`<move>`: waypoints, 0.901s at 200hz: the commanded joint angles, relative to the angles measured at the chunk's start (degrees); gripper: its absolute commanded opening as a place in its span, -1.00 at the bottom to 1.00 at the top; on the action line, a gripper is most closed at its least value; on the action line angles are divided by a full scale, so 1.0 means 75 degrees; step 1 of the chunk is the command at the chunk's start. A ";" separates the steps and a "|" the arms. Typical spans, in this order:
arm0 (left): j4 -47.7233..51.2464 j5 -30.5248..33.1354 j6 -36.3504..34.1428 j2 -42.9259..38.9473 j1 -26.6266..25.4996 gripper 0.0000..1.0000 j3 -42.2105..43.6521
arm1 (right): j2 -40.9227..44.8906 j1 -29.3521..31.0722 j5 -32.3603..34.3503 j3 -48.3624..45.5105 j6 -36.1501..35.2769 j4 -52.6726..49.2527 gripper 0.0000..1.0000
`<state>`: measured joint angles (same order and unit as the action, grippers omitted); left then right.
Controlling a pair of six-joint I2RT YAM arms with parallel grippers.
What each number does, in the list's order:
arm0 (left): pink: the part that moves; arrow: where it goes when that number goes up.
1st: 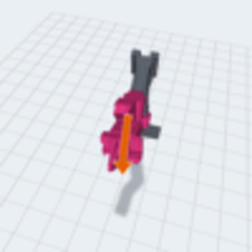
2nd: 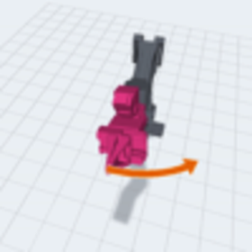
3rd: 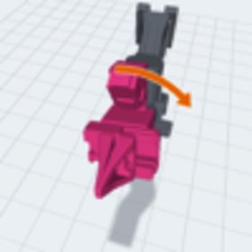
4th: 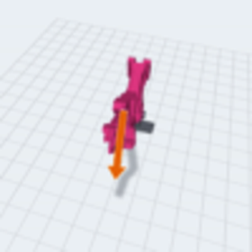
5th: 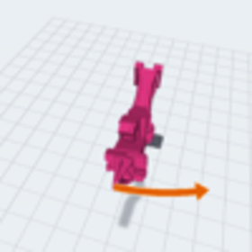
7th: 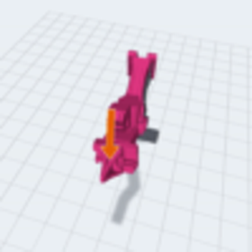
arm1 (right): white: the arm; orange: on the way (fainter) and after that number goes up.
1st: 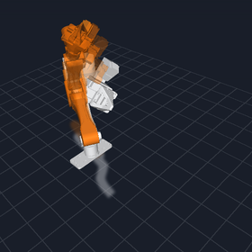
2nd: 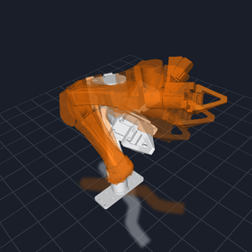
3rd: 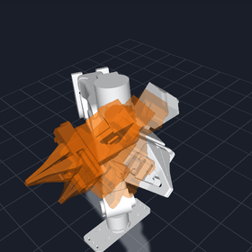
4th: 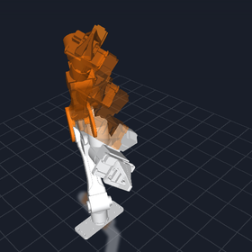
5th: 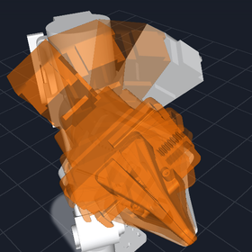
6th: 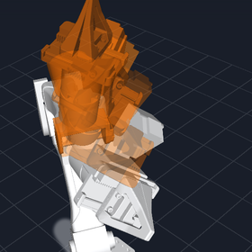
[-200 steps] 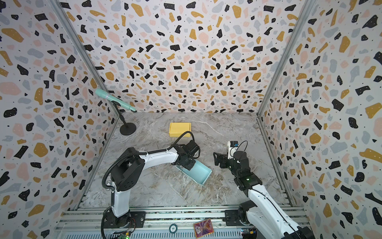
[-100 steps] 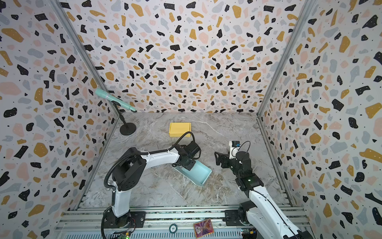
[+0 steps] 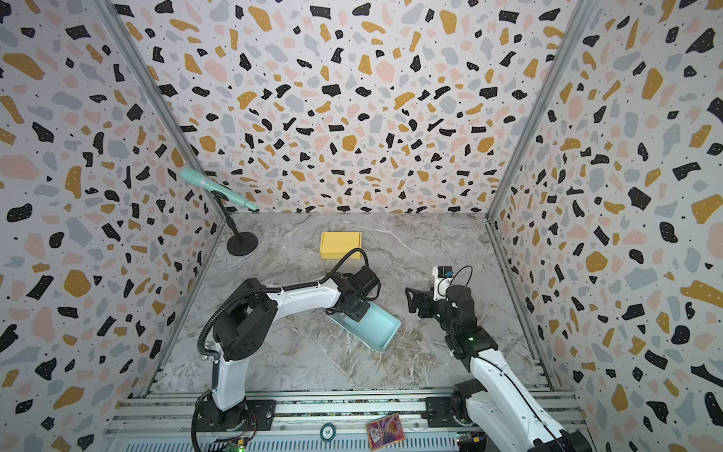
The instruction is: Fold the paper box
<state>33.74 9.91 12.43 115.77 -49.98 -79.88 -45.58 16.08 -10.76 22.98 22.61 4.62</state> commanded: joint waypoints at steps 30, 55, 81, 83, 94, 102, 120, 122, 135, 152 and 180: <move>0.0472 0.0026 -0.0066 0.0199 0.0051 -0.26 -0.0138 | 0.0216 -0.0034 -0.0061 0.0047 -0.0031 -0.0021 0.83; 0.0459 0.0007 -0.0040 0.0098 0.0046 -0.23 -0.0111 | 0.0208 -0.0034 -0.0071 0.0069 -0.0031 -0.0063 0.83; 0.0496 0.0014 -0.0041 -0.0016 0.0054 -0.20 -0.0130 | 0.0242 -0.0034 -0.0066 0.0078 -0.0016 -0.0067 0.83; 0.0503 0.0011 -0.0046 -0.0029 0.0054 -0.20 -0.0131 | 0.0242 -0.0034 -0.0071 0.0077 -0.0024 -0.0066 0.83; 0.0509 -0.0018 -0.0043 -0.0091 0.0048 -0.18 -0.0120 | 0.0226 -0.0034 -0.0059 0.0076 -0.0010 -0.0077 0.83; 0.0510 -0.0038 -0.0040 -0.0131 0.0054 -0.16 -0.0127 | 0.0218 -0.0034 -0.0067 0.0076 -0.0001 -0.0069 0.83; 0.0495 -0.0029 -0.0008 -0.0240 0.0050 -0.13 -0.0137 | 0.0218 -0.0034 -0.0089 0.0066 0.0009 -0.0062 0.83; 0.0494 -0.0035 -0.0008 -0.0255 0.0053 -0.13 -0.0141 | 0.0218 -0.0034 -0.0091 0.0065 0.0009 -0.0065 0.83; 0.0511 -0.0034 0.0055 -0.0338 0.0049 -0.08 -0.0233 | 0.0260 -0.0034 -0.0098 0.0076 0.0024 -0.0108 0.83; 0.0570 -0.0065 0.0157 -0.0456 0.0050 -0.02 -0.0397 | 0.0323 -0.0034 -0.0090 0.0037 0.0032 -0.0081 0.83; 0.0599 -0.0060 0.0276 -0.0674 0.0051 0.01 -0.0579 | 0.0221 -0.0034 -0.0128 0.0006 0.0030 -0.0018 0.83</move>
<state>36.75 9.65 13.26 114.24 -49.87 -81.41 -44.12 16.08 -10.96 22.96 22.68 4.27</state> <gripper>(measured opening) 0.503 0.915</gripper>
